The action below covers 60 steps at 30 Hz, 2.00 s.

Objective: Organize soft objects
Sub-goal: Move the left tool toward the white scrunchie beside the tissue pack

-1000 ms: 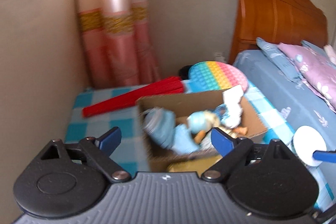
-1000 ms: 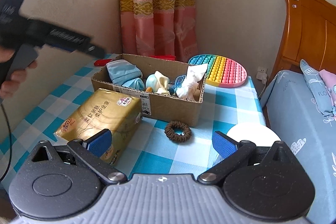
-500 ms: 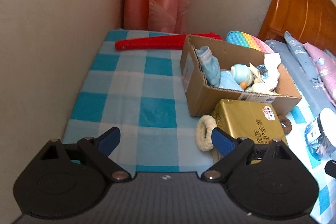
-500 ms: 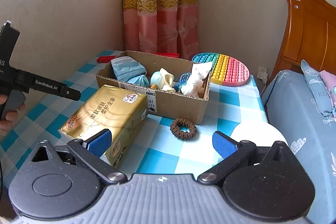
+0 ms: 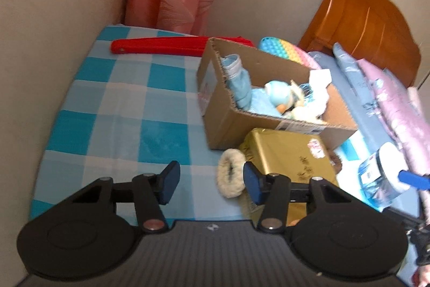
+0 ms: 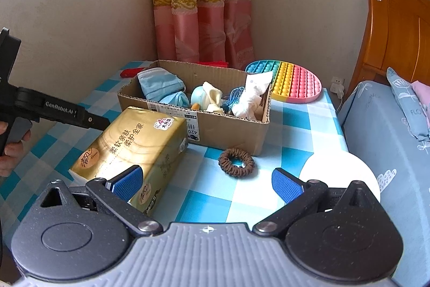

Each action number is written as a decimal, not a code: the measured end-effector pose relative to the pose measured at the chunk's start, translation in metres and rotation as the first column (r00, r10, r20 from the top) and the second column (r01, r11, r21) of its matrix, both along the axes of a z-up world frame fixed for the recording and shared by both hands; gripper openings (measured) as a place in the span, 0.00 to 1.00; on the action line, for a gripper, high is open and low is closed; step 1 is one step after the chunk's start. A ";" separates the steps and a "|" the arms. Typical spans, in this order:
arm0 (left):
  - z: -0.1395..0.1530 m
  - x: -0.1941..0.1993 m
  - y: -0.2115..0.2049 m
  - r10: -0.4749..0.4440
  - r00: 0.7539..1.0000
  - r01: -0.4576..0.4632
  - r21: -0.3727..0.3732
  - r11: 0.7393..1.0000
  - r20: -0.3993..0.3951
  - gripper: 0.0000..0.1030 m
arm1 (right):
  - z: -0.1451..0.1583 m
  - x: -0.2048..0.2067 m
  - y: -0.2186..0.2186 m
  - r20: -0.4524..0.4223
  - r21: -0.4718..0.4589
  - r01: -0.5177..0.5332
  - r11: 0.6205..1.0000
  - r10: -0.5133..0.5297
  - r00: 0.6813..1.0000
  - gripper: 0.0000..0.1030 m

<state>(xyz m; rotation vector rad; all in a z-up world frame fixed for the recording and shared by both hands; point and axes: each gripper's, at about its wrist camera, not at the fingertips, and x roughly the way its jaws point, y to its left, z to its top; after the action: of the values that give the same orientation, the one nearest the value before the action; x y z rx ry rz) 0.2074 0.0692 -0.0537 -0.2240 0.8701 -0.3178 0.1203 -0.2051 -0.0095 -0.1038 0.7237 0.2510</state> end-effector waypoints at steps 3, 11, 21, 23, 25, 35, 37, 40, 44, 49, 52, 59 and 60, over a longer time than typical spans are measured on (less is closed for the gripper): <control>-0.004 0.005 -0.002 -0.012 1.000 0.012 -0.002 1.000 -0.016 0.49 | 0.000 0.000 0.000 0.000 0.001 0.000 1.000 0.000 1.000 1.00; -0.013 0.012 0.001 -0.004 0.999 0.003 -0.013 1.000 -0.048 0.49 | 0.003 0.000 -0.005 0.008 0.022 0.014 1.000 -0.014 1.000 1.00; -0.014 0.010 0.019 0.129 0.991 -0.125 0.090 0.988 -0.040 0.49 | 0.005 -0.002 -0.004 0.014 0.027 0.005 1.000 -0.005 1.000 1.00; -0.010 0.006 0.021 0.135 0.991 -0.132 0.095 0.987 -0.019 0.51 | 0.005 -0.002 -0.004 0.013 0.024 0.006 1.000 -0.006 1.000 1.00; -0.007 0.004 0.018 0.127 0.992 -0.126 0.104 0.987 -0.005 0.51 | 0.004 -0.002 -0.003 0.011 0.019 0.007 1.000 -0.007 1.000 1.00; -0.020 0.009 -0.001 0.081 0.997 -0.079 0.185 0.980 -0.004 0.62 | 0.002 0.001 -0.004 0.006 0.002 0.006 1.000 -0.006 1.000 1.00; -0.023 0.009 -0.002 0.097 0.995 -0.094 0.214 0.972 -0.004 0.67 | 0.001 0.003 -0.004 0.006 -0.011 0.006 1.000 -0.006 1.000 1.00; -0.025 0.009 -0.002 0.111 0.994 -0.110 0.252 0.961 0.010 0.77 | 0.000 0.006 -0.005 0.008 -0.031 0.003 1.000 -0.003 1.000 1.00; -0.027 0.008 -0.002 0.114 0.993 -0.114 0.281 0.953 0.017 0.83 | 0.000 0.012 -0.004 0.021 -0.073 -0.012 0.997 0.013 1.000 1.00; -0.034 0.010 -0.008 0.114 0.993 -0.111 0.326 0.939 0.008 0.89 | -0.002 0.023 -0.002 0.044 -0.147 -0.026 0.989 0.032 0.998 1.00; -0.035 0.009 -0.007 0.122 0.992 -0.122 0.326 0.938 0.020 0.89 | -0.004 0.031 -0.001 0.044 -0.167 -0.028 0.986 0.036 0.998 0.99; -0.031 0.008 -0.009 0.111 0.992 -0.125 0.307 0.943 0.062 0.48 | -0.008 0.039 -0.001 0.037 -0.177 -0.046 0.983 0.053 0.998 0.99; -0.031 0.008 -0.010 0.101 0.993 -0.117 0.303 0.946 0.067 0.37 | -0.010 0.040 -0.001 0.031 -0.178 -0.050 0.983 0.057 0.998 0.98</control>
<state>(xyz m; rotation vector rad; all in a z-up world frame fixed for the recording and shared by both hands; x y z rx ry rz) 0.2153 0.0589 -0.0846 0.0254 0.8413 -0.0810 0.1604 -0.2061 -0.0192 -0.2970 0.7072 0.2348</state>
